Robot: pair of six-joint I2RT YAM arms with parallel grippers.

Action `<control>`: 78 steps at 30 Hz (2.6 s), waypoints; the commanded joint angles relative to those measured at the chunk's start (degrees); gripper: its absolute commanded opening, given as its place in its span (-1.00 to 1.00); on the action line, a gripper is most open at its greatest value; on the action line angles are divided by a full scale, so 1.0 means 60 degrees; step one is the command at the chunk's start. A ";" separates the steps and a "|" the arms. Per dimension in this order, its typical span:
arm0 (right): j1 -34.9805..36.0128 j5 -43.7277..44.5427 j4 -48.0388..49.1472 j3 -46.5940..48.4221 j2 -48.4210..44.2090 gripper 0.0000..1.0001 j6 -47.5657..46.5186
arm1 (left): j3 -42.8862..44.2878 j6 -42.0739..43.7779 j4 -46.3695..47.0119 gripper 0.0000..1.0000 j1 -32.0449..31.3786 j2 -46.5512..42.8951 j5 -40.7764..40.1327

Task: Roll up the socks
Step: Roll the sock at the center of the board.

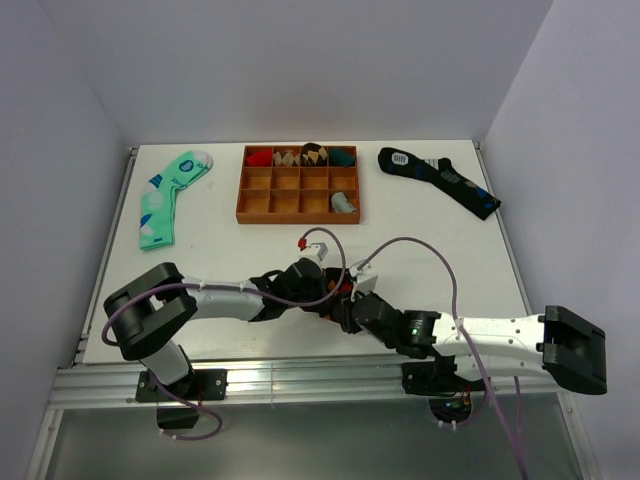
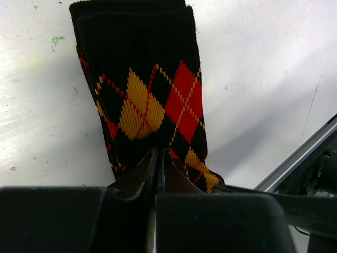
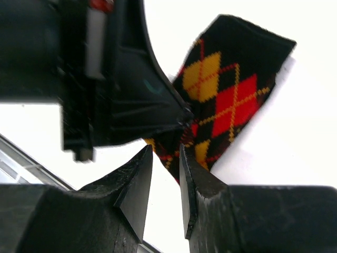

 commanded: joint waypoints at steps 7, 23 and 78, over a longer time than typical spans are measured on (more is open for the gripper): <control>0.0838 0.1334 0.0181 0.0074 0.0140 -0.29 0.0200 | -0.0614 0.0561 -0.3441 -0.99 -0.0062 0.0972 0.0636; 0.1733 0.2697 0.1836 -0.0452 0.0288 -0.17 -0.1060 | -0.0306 0.0825 -0.3705 -0.99 0.0070 0.1191 0.0783; 0.0605 0.0735 0.5410 -0.1508 0.3041 -0.01 -0.1382 | 0.0646 0.1983 -0.4921 -0.99 0.1081 0.1396 0.1090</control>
